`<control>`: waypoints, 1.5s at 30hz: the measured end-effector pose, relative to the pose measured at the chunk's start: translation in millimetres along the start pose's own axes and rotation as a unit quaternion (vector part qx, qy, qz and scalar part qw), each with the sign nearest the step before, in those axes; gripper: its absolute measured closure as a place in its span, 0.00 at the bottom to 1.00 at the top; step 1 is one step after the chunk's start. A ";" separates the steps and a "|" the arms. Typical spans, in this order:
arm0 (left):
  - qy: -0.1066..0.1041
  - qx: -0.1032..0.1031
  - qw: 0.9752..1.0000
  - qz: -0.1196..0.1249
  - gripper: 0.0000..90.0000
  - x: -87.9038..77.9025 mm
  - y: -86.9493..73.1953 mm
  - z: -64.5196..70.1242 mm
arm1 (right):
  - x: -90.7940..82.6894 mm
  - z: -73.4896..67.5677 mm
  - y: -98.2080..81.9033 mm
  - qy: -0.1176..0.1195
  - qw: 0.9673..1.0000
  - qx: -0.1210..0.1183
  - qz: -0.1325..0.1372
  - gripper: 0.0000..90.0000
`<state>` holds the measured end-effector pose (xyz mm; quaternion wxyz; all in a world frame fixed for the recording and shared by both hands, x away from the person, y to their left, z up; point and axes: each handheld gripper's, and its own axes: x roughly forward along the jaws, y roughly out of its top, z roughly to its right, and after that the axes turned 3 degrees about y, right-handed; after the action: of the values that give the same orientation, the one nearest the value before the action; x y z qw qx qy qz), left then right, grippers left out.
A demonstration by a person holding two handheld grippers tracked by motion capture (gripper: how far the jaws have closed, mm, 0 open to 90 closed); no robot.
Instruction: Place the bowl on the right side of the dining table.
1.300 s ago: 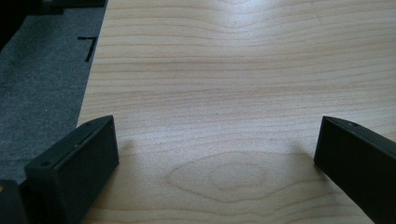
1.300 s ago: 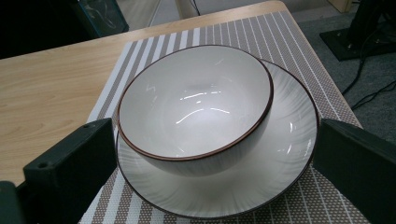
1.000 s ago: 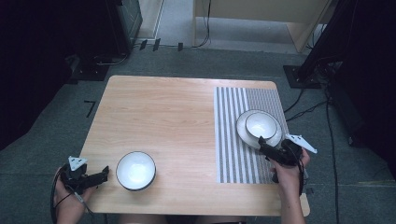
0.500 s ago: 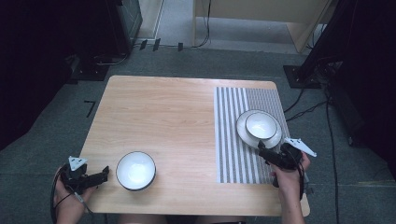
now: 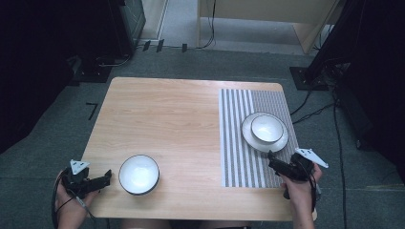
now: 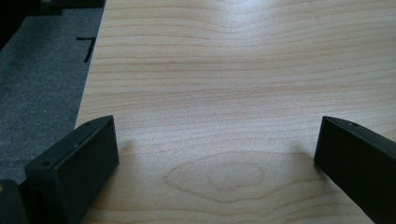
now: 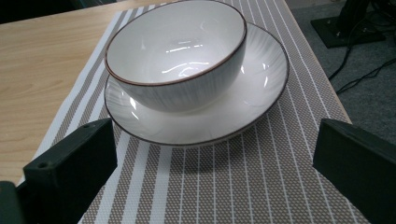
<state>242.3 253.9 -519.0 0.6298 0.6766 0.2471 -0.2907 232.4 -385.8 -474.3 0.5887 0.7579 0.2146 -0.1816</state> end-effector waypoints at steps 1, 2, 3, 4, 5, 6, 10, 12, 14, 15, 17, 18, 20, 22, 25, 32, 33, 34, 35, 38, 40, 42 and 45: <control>0.000 0.000 1.000 0.000 0.00 0.0 0.0 0.0 | 0.0 0.0 0.0 0.000 1.000 0.000 0.000 0.00; 0.000 0.000 1.000 0.000 0.00 0.0 0.0 0.0 | -2.5 2.3 -3.0 -0.004 1.000 -0.001 -0.003 0.00; 0.000 0.000 1.000 0.000 0.00 0.0 0.0 0.0 | -2.5 2.3 -3.0 -0.004 1.000 -0.001 -0.003 0.00; 0.000 0.000 1.000 0.000 0.00 0.0 0.0 0.0 | -3.2 3.2 -3.9 -0.005 1.000 -0.002 -0.003 0.00; 0.000 0.000 1.000 0.000 0.00 0.0 0.0 0.0 | -4.3 4.1 -5.1 -0.006 1.000 0.000 -0.005 0.00; 0.000 0.000 1.000 0.000 0.00 0.0 0.0 0.0 | -5.2 5.4 -6.2 -0.005 1.000 -0.001 -0.005 0.00; 0.000 0.000 1.000 0.000 0.00 0.0 0.0 0.0 | -9.2 9.2 -11.9 -0.008 1.000 -0.001 -0.009 0.00; 0.000 0.000 1.000 0.000 0.00 0.0 0.0 0.0 | -9.5 9.9 -13.5 -0.010 1.000 -0.004 -0.011 0.00; 0.000 0.000 1.000 0.000 0.00 0.0 0.0 0.0 | -10.3 11.4 -17.8 -0.010 1.000 -0.006 -0.016 0.00; 0.000 0.000 1.000 0.000 0.00 0.0 0.0 0.0 | -10.7 11.6 -18.6 -0.011 1.000 -0.004 -0.018 0.00; 0.000 0.000 1.000 0.000 0.00 -0.1 0.0 -0.1 | -11.5 13.7 -20.0 -0.011 1.000 -0.006 -0.019 0.00; 0.000 0.000 1.000 0.000 0.00 0.0 0.0 0.0 | -12.1 14.6 -21.0 -0.014 1.000 -0.005 -0.021 0.00; 0.000 0.000 1.000 0.000 0.00 0.0 0.0 0.0 | -12.7 16.5 -23.3 -0.019 0.999 -0.011 -0.024 0.00; 0.000 0.000 1.000 0.000 0.00 0.0 0.0 0.0 | -13.5 18.6 -25.7 -0.020 0.999 -0.012 -0.028 0.00; 0.000 0.000 1.000 0.000 0.00 0.0 0.0 0.0 | -14.1 20.9 -27.7 -0.022 0.999 -0.016 -0.030 0.00; 0.000 0.000 1.000 0.000 0.00 0.0 0.0 0.0 | -15.7 27.8 -34.9 -0.029 0.998 -0.023 -0.044 0.00; 0.000 0.000 1.000 0.000 0.00 0.0 0.0 0.0 | -15.9 28.3 -35.9 -0.030 0.998 -0.024 -0.047 0.00; 0.000 0.000 1.000 0.000 0.00 0.0 0.0 0.0 | -16.1 29.1 -36.8 -0.030 0.998 -0.025 -0.049 0.00; 0.000 0.000 1.000 0.000 0.00 0.0 0.0 0.0 | -16.1 29.1 -36.8 -0.030 0.998 -0.025 -0.049 0.00; 0.000 0.000 1.000 0.000 0.00 -0.1 0.0 -0.1 | -16.7 32.1 -39.3 -0.030 0.998 -0.027 -0.056 0.00; 0.000 0.000 1.000 0.000 0.00 0.0 0.0 0.0 | -16.7 34.0 -40.5 -0.033 0.997 -0.026 -0.059 0.00; 0.000 0.000 1.000 0.000 0.00 0.0 0.0 0.0 | -16.0 35.2 -41.6 -0.038 0.997 -0.030 -0.062 0.00; 0.000 0.000 1.000 0.000 0.00 0.0 0.0 0.0 | -14.3 36.1 -43.6 -0.043 0.996 -0.038 -0.067 0.00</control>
<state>242.3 253.9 -519.0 0.6299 0.6766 0.2472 -0.2905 195.9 -413.0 -510.9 0.6119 0.7106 0.2460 -0.2450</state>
